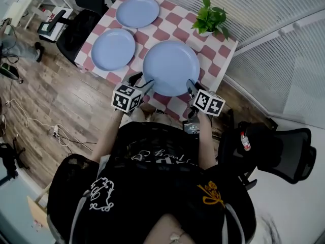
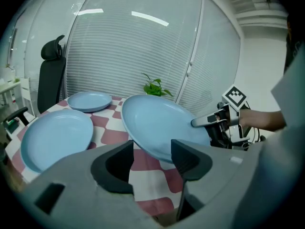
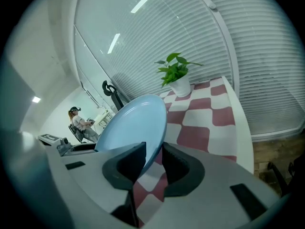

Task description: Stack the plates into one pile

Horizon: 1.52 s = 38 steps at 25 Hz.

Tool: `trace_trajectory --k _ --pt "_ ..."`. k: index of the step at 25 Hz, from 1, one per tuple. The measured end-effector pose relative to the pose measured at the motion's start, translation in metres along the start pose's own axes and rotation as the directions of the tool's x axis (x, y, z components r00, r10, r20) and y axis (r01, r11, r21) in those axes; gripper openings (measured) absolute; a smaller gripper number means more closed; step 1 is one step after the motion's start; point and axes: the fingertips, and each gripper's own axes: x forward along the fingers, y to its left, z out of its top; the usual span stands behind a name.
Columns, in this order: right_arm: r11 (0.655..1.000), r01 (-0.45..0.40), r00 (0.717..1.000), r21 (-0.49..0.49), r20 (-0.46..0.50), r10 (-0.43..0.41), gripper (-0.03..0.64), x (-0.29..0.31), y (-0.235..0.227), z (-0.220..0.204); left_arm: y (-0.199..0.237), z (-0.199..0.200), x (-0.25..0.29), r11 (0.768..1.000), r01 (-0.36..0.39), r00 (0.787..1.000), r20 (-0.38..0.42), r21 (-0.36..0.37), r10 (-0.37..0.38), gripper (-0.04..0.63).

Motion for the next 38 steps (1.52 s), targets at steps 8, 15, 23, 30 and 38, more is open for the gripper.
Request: trace_trajectory --k 8,15,23,30,38 --pt "0.999 -0.039 0.998 -0.032 0.057 0.041 0.103 0.031 0.051 0.05 0.052 0.052 -0.023 0.999 -0.038 0.996 0.078 0.035 0.035 0.25" --pt "1.0 -0.018 0.996 -0.002 0.091 0.018 0.101 0.077 0.094 0.074 0.118 0.082 -0.035 0.997 0.003 0.996 0.091 0.072 -0.009 0.247" --pt "0.998 0.035 0.993 0.06 0.107 -0.041 0.101 0.142 0.146 0.095 0.21 0.113 -0.041 0.991 0.061 0.995 0.077 0.117 -0.07 0.247" --pt "0.995 0.054 0.994 0.079 0.088 -0.061 0.101 0.196 0.173 0.114 0.275 0.127 -0.033 0.989 0.096 0.994 0.051 0.109 -0.102 0.247" --pt "0.974 0.096 0.995 0.207 -0.001 -0.098 0.089 0.259 0.172 0.122 0.335 0.133 0.0 0.987 0.153 0.988 -0.015 0.05 -0.152 0.247"
